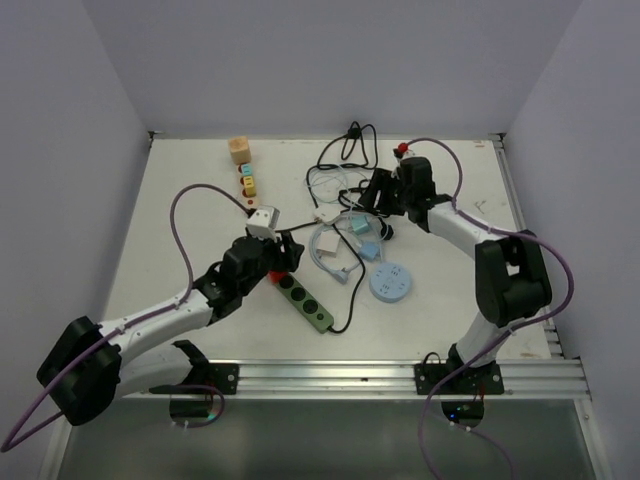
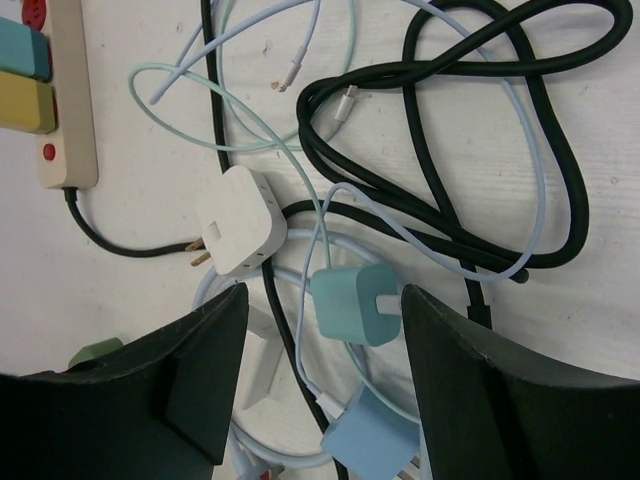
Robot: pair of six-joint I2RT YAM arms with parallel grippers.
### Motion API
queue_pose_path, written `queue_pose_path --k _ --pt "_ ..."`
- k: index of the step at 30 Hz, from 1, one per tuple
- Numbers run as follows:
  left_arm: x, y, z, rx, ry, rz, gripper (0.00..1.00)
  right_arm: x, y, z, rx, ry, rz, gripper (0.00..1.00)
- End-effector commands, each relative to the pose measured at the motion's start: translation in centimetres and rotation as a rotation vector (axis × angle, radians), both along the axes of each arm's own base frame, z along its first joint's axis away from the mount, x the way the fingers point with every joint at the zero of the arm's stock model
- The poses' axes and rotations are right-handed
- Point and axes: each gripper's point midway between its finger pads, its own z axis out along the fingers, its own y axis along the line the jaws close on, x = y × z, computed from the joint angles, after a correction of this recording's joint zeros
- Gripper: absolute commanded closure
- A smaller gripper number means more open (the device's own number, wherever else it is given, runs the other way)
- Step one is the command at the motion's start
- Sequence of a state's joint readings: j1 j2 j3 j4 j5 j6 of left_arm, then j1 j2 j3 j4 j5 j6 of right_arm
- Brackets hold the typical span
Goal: Pull the plug off the socket
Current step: Place the plug at the center of the board, then remove the plug from the socket.
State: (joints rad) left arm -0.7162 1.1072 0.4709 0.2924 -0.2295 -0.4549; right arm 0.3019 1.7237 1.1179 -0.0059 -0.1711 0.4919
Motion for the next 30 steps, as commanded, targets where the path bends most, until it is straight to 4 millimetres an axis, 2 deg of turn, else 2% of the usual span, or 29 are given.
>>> queue_pose_path --k 1,2,3,4,5,6,7,8,9,10,11,12,13,14,15,16,18,19,21,22,23,25,27,28,29,30 --pt "0.4 -0.6 3.2 0.027 -0.06 -0.045 0.36 0.1 -0.5 5.7 0.011 -0.117 0.007 0.34" --pt "0.5 -0.5 3.4 0.04 -0.062 -0.046 0.34 -0.5 0.0 6.2 0.032 -0.118 0.041 0.34" --pt "0.7 -0.5 4.5 0.048 -0.085 -0.049 0.33 -0.9 0.3 6.8 0.042 -0.128 0.066 0.34" --pt "0.6 -0.3 4.2 0.077 -0.07 -0.051 0.32 -1.5 0.6 7.8 0.055 -0.143 0.09 0.35" --pt "0.6 -0.2 4.5 0.089 -0.073 -0.052 0.31 -2.6 1.3 8.0 0.082 -0.132 0.145 0.35" --pt "0.7 -0.1 5.7 0.095 -0.094 -0.054 0.3 -3.2 1.5 8.2 0.091 -0.133 0.168 0.35" --pt "0.6 0.2 5.6 0.117 -0.077 -0.05 0.29 -4.0 1.8 9.5 0.111 -0.165 0.191 0.34" --pt "0.5 0.4 5.9 0.12 -0.077 -0.047 0.28 -5.1 1.7 8.5 0.115 -0.148 0.201 0.33" --pt "0.5 0.5 7.1 0.111 -0.095 -0.042 0.28 -5.9 1.9 8.7 0.126 -0.161 0.219 0.31" --pt "0.3 1.0 6.7 0.135 -0.068 -0.028 0.27 -6.6 2.2 8.9 0.127 -0.177 0.233 0.28" --pt "0.2 1.2 7.1 0.133 -0.067 -0.02 0.26 -8.1 2.2 8.7 0.126 -0.183 0.245 0.26" --pt "0.2 1.3 8.2 0.123 -0.082 -0.013 0.26 -8.7 2.6 8.9 0.122 -0.213 0.264 0.23" --pt "0.0 1.5 8.3 0.134 -0.075 -0.017 0.25 -10.1 3.8 8.7 0.116 -0.219 0.304 0.23" --pt "0.0 1.5 8.7 0.137 -0.079 -0.02 0.24 -11.3 4.3 7.6 0.092 -0.213 0.317 0.23" --pt "0.0 1.5 10.0 0.136 -0.1 -0.023 0.24 -12.3 4.8 8.3 0.046 -0.281 0.346 0.22" --pt "-0.2 1.7 9.9 0.158 -0.089 -0.033 0.23 -14.0 6.7 8.2 -0.022 -0.334 0.367 0.22" --pt "-0.1 1.7 11.3 0.169 -0.11 -0.041 0.23 -16.3 8.0 7.1 -0.107 -0.366 0.438 0.22" --pt "-0.2 1.8 11.3 0.19 -0.099 -0.051 0.22 -17.8 9.2 6.5 -0.129 -0.368 0.48 0.23" --pt "-0.1 1.8 12.3 0.21 -0.114 -0.063 0.21 -19.5 9.6 4.9 -0.142 -0.358 0.514 0.23" --pt "-0.1 1.8 12.1 0.228 -0.111 -0.068 0.21 -20.4 10.5 4.7 -0.131 -0.378 0.537 0.23" --pt "0.0 2.0 12.0 0.252 -0.115 -0.07 0.21 -21.1 10.3 3.4 -0.149 -0.367 0.546 0.24" --pt "0.1 2.4 11.3 0.288 -0.106 -0.061 0.21 -22.7 11.4 2.3 -0.148 -0.358 0.587 0.25" --pt "0.1 2.6 9.7 0.333 -0.085 -0.072 0.2 -23.6 11.8 1.1 -0.186 -0.352 0.585 0.25" --pt "0.0 2.7 9.1 0.343 -0.077 -0.078 0.2 -24.9 12.8 0.0 -0.214 -0.347 0.617 0.24" --pt "-0.2 2.8 8.0 0.364 -0.06 -0.091 0.19 -24.8 12.8 -0.5 -0.245 -0.351 0.59 0.24" --pt "-0.3 2.7 7.5 0.371 -0.053 -0.101 0.19 -25.8 13.6 -0.9 -0.248 -0.358 0.61 0.23"
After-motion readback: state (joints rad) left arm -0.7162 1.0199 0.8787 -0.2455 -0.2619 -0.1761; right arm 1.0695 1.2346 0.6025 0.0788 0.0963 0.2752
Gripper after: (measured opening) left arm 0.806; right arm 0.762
